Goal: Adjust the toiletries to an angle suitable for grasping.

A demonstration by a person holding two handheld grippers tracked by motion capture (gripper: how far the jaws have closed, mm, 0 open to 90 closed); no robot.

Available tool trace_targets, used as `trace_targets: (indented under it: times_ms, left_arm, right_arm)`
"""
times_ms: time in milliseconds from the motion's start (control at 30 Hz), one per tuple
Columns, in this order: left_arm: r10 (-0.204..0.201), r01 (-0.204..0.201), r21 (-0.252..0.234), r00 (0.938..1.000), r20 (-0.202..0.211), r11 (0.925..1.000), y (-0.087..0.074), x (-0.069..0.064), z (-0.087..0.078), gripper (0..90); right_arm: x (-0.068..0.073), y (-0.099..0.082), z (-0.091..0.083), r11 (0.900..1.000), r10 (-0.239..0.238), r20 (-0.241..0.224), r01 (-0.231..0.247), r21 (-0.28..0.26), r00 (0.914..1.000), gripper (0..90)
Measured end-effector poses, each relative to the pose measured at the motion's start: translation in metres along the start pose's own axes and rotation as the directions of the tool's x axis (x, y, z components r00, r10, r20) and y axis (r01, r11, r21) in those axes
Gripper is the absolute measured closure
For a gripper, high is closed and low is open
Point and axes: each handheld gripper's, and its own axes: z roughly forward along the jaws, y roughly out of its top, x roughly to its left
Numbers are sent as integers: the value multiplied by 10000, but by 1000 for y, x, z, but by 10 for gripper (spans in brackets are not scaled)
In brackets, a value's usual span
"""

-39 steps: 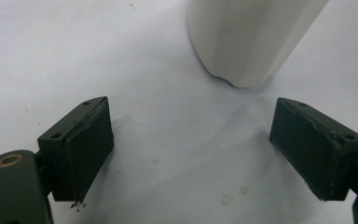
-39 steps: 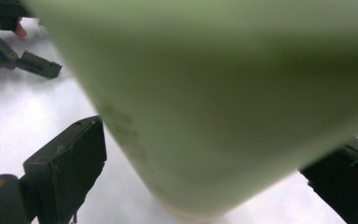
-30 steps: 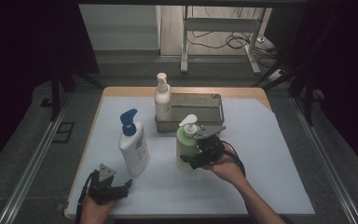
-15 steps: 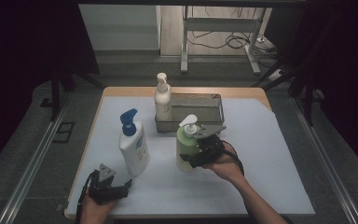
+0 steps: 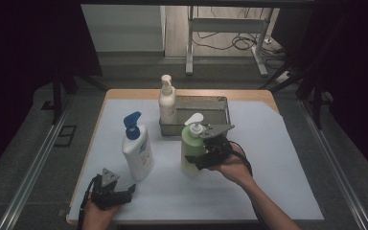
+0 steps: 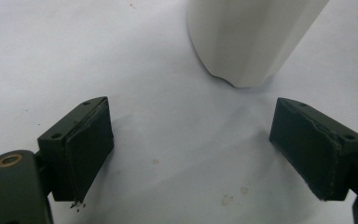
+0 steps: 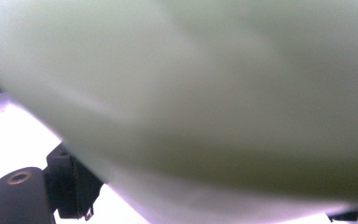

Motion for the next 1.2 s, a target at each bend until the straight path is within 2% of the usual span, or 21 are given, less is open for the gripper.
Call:
trace_targets:
  times_ms: [667,1200]
  left_arm:
    - [-38,38,-35,10000,7,10000,0,0,0,130]
    - [-38,38,-33,10000,0,10000,0,0,0,130]
  right_arm:
    - [-9,36,-16,9999,-136,322,139,-96,9994,123]
    - [-25,61,-20,9998,-78,671,92,-196,9977,123]
